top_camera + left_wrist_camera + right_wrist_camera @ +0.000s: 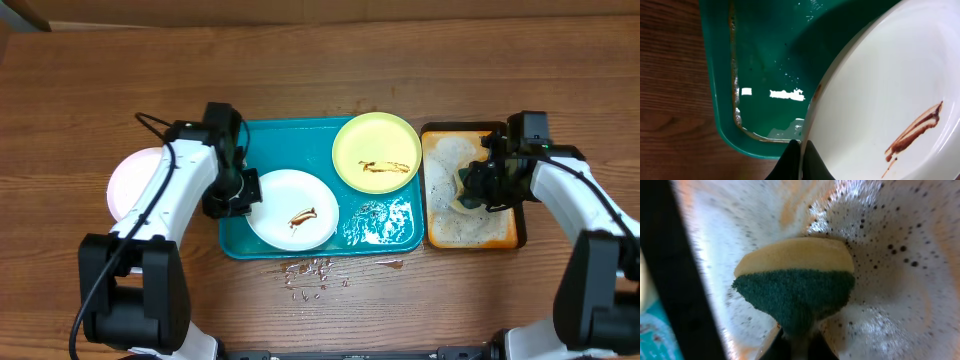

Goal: Clean dirty plates on tray and stack at the side

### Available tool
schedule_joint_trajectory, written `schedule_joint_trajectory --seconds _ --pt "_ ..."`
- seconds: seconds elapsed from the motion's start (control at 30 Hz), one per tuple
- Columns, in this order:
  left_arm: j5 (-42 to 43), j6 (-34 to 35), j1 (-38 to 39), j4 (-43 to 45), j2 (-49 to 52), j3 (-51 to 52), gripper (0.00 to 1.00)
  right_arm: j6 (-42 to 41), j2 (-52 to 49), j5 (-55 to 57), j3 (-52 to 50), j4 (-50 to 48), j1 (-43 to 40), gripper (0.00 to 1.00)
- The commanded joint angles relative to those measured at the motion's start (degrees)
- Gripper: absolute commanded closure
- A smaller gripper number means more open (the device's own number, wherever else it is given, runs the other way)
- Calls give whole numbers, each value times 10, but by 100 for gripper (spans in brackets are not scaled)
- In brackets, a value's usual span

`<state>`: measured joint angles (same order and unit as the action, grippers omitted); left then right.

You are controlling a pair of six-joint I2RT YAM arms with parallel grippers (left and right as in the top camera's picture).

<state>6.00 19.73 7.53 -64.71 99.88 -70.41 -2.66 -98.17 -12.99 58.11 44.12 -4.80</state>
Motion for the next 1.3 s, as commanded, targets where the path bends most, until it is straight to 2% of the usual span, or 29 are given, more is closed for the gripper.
schedule_joint_trajectory --seconds 0.0,0.17,0.33,0.7,0.87,1.07,1.27 --pt "-40 37 23 5 -5 6 96 10 -32 5 -4 -9 0 96" --pt "-52 49 51 8 -5 6 96 1 -72 5 -4 -12 0 96" --pt "-51 50 69 8 -5 6 96 -5 -71 -24 3 0 0 96" --pt "-49 50 75 -2 -5 6 96 -5 -36 -38 151 151 2 96" --pt "-48 52 76 -2 -5 6 96 -5 5 -36 160 163 21 96" --pt "-36 52 79 2 -5 6 96 2 14 -64 159 171 90 96" --pt "-36 52 97 11 -5 6 96 -9 14 -141 158 123 211 96"
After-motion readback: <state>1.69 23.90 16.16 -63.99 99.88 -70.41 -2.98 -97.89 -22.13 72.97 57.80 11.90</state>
